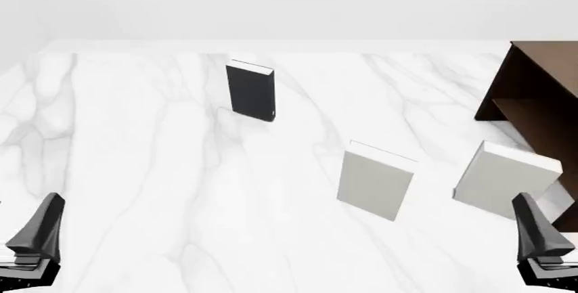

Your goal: Pick up the book on the left and place it on top of the shelf.

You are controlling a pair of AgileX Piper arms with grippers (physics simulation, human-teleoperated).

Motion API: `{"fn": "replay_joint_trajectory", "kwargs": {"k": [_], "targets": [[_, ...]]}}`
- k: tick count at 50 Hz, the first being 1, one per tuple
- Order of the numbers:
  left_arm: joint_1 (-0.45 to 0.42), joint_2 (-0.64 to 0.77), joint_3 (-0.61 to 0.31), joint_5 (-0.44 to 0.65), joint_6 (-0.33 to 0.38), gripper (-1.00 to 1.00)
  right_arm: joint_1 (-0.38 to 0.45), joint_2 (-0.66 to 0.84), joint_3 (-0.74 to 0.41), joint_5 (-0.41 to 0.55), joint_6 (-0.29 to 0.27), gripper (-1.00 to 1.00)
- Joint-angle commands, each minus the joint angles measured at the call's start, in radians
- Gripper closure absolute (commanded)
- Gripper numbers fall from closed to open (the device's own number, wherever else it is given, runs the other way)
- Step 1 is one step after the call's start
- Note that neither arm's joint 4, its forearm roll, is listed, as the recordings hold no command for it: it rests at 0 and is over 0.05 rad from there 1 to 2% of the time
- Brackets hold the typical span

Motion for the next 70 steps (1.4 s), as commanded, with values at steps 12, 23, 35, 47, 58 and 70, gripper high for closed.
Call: {"fn": "replay_joint_trajectory", "kwargs": {"k": [12,23,35,47,58,70], "targets": [[0.000,0.000,0.000,0.000,0.000,-1.00,0.024,-0.005,-0.122,0.095,0.040,-1.00],[0.000,0.000,0.000,0.000,0.000,-1.00,0.088,0.033,-0.302,0.217,-0.036,-1.00],[0.000,0.000,0.000,0.000,0.000,-1.00,0.211,0.275,-0.490,0.205,-0.129,-1.00],[0.000,0.000,0.000,0.000,0.000,-1.00,0.301,0.471,-0.640,0.217,-0.185,-1.00],[0.000,0.000,0.000,0.000,0.000,-1.00,0.369,0.645,-0.730,0.214,-0.250,-1.00],[0.000,0.000,0.000,0.000,0.000,-1.00,0.421,0.767,-0.779,0.194,-0.261,-1.00]]}}
